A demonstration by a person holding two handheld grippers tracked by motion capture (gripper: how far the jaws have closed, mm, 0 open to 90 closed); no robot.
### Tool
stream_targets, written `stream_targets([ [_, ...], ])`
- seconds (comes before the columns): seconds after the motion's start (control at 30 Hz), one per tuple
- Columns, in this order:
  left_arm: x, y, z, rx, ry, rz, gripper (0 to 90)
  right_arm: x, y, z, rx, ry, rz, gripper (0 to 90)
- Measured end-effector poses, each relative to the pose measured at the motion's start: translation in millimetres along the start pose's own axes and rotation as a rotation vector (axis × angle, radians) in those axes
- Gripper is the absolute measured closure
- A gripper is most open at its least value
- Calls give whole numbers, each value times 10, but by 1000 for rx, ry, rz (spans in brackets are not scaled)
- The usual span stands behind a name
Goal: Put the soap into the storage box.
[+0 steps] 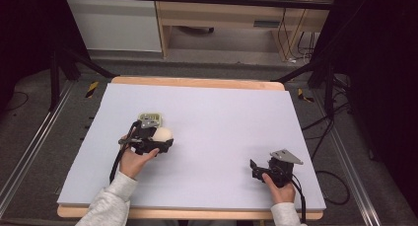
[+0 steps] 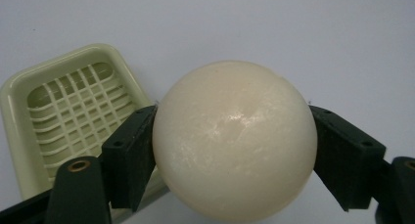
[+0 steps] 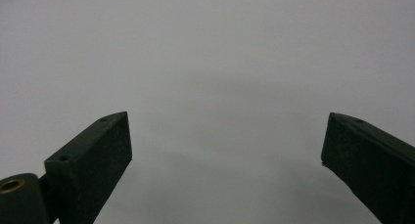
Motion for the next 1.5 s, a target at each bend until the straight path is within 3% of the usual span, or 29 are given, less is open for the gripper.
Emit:
stream_targets([
  [0.5, -10, 357, 31, -55, 7, -69, 239, 0, 7, 2, 1, 4, -5, 50],
  [1.5, -59, 686, 134, -92, 19, -115, 240, 2, 4, 6, 7, 6, -3, 50],
])
Point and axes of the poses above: each handheld gripper's, and its own axes: z roughly forward along the jaws, x roughly out of its underside, y roughly to its left, the point moved 3 cm from there along z, roughly forward along the jaws, and after that the axes turned 1 degree about -z, right-handed, at the moved point
